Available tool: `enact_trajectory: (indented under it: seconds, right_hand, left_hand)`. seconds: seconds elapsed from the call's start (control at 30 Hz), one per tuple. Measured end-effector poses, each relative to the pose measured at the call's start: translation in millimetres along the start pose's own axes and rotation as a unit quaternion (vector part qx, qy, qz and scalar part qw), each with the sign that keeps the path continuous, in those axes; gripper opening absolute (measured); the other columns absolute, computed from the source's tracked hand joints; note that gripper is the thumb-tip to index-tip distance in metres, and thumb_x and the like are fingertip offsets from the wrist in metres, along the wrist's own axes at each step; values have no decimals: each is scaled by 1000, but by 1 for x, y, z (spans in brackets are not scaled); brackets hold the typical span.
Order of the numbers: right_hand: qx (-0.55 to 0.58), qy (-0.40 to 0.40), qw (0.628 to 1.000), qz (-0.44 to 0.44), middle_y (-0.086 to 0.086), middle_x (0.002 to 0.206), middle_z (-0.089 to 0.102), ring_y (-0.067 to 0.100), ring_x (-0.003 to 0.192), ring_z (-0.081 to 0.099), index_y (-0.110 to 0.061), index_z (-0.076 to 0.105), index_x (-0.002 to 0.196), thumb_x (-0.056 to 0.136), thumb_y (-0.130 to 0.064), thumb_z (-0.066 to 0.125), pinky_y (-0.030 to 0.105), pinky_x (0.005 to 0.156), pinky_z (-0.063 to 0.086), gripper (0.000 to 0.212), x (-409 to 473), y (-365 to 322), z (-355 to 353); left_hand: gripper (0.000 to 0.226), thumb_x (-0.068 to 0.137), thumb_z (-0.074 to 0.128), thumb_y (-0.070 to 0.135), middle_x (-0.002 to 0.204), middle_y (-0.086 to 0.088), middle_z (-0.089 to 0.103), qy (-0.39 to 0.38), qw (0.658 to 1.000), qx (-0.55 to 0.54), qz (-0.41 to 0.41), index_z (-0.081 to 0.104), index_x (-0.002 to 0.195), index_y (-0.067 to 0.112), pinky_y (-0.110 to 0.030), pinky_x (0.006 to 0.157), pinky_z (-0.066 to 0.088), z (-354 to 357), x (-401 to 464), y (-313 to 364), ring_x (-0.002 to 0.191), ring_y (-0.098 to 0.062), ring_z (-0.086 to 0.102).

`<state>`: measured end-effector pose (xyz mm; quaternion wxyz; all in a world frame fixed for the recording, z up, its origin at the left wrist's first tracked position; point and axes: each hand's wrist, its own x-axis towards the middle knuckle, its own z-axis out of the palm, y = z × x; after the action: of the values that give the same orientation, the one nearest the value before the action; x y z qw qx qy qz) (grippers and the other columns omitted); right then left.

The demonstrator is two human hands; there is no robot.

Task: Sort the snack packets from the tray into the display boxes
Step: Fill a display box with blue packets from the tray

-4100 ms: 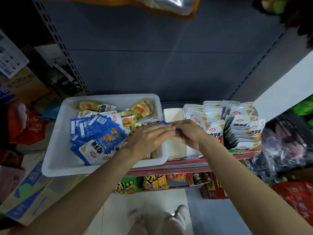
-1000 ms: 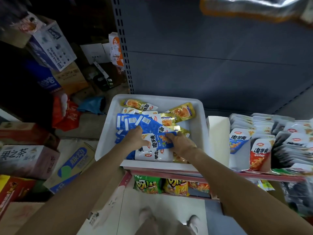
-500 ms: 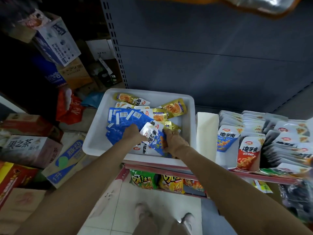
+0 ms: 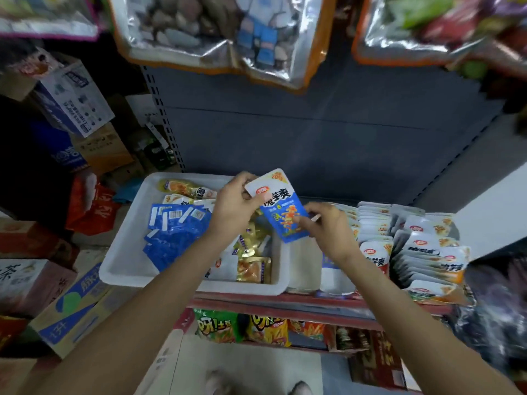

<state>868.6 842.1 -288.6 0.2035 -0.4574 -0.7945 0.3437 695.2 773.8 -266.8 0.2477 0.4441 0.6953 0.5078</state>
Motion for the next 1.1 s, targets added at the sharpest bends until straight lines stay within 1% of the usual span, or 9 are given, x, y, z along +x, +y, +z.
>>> enact_trajectory:
  seconds: [0.13,0.2,0.3,0.43,0.6,0.67,0.77,0.93,1.1]
  right_hand:
    - [11,28,998,52,3,78,68,18,68,66,-13,68,90,84,-24,69,27,62,50,13,-9,32,-38]
    - [8,45,997,60,1,79,66,16,67,65,-14,66,95,83,-21,69,31,63,50,13,-15,44,-52]
    - [4,80,996,49,-1,77,62,9,58,58,-12,60,88,85,-14,66,18,54,41,8,-20,53,-65]
    - [-8,99,993,66,-7,62,51,14,57,51,-20,46,64,87,-11,64,16,50,37,31,-20,60,-72]
    - [-38,111,992,43,-3,66,54,7,56,50,-10,52,75,87,-14,65,10,48,37,18,-26,68,-74]
    - [-43,85,994,43,3,73,61,14,61,57,-11,52,77,87,-14,65,14,51,41,16,-26,74,-69]
    - [-37,55,996,51,8,80,66,23,72,65,-8,61,85,86,-10,63,35,63,53,3,-22,82,-62]
    - [-57,37,998,15,1,77,64,21,71,63,-10,66,85,88,-1,55,27,65,48,14,-18,83,-52]
    - [-86,77,993,-34,11,89,63,25,75,59,-7,66,90,86,-2,55,38,70,50,12,-14,69,-43]
  left_hand:
    - [19,84,67,8,74,9,64,-66,996,-45,28,54,80,21,-27,64,49,45,5,20,59,5,58]
    - [18,85,66,7,73,5,65,-105,993,-14,53,56,78,20,-26,64,47,67,4,26,62,-4,58]
    - [3,85,65,11,78,-1,69,-146,980,64,116,63,86,12,-25,64,45,96,-1,31,67,-12,61]
    - [4,84,64,9,80,0,68,-134,972,110,159,65,87,12,-30,67,49,118,1,33,72,-13,63]
    - [8,83,66,7,86,5,63,-123,965,122,197,67,91,8,-24,69,51,123,-4,34,74,-7,58]
    - [8,84,65,8,88,3,61,-128,957,152,213,66,92,8,-26,68,49,124,-6,29,76,-10,58]
    - [6,88,61,12,89,-1,59,-166,939,251,168,65,92,10,-34,68,46,129,-6,15,82,-19,57]
    - [10,88,59,7,95,-6,64,-186,942,259,104,66,95,9,-34,74,50,135,-13,-1,85,-20,60]
    - [12,85,62,9,91,1,62,-121,963,219,105,64,97,11,-29,69,49,114,-12,-6,75,-10,54]
